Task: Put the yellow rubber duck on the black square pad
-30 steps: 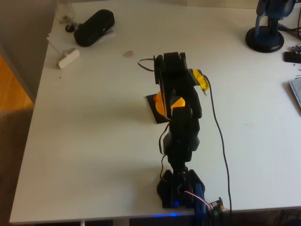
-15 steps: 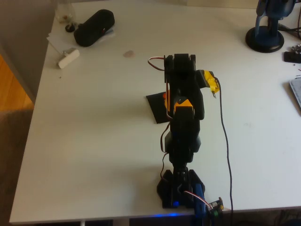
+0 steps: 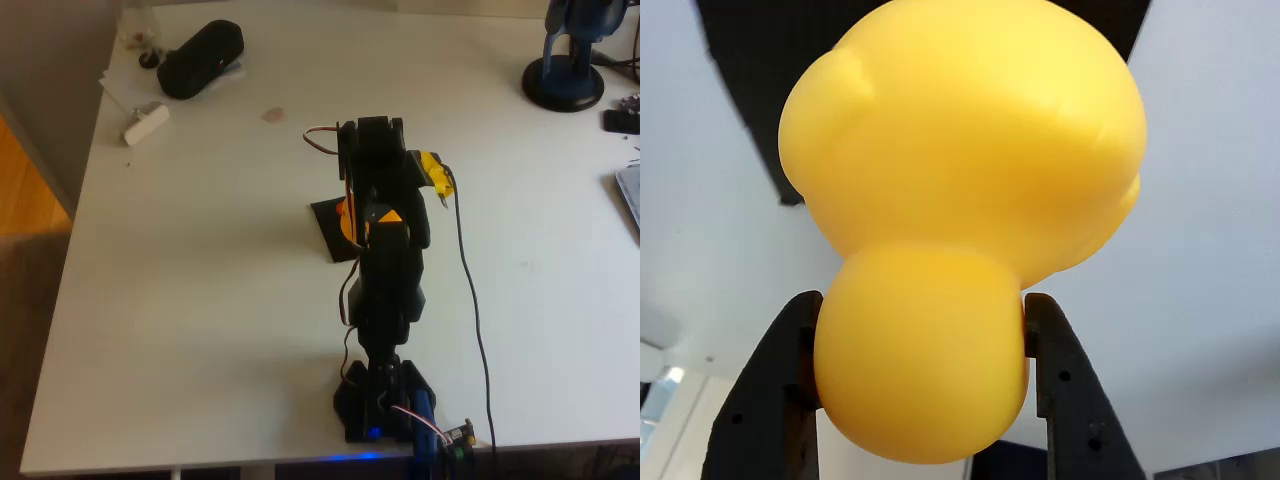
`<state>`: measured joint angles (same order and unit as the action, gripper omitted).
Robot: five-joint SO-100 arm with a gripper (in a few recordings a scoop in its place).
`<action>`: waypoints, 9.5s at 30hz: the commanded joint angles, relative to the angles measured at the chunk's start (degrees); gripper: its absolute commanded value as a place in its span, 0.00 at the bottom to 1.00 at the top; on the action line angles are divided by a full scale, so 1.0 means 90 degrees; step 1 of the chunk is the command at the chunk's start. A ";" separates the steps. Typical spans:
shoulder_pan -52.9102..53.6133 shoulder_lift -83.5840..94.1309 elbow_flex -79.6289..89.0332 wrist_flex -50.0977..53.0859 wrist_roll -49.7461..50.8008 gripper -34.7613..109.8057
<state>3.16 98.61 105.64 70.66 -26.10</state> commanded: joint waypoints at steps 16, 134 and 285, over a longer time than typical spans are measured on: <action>-0.0039 0.0078 0.0313 -0.0723 -0.0088 0.37; -0.0059 1.0439 0.7246 -0.0645 0.1611 0.29; -0.0059 1.0439 0.7246 -0.0674 0.1572 0.28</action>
<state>2.37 191.51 169.98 64.95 -11.43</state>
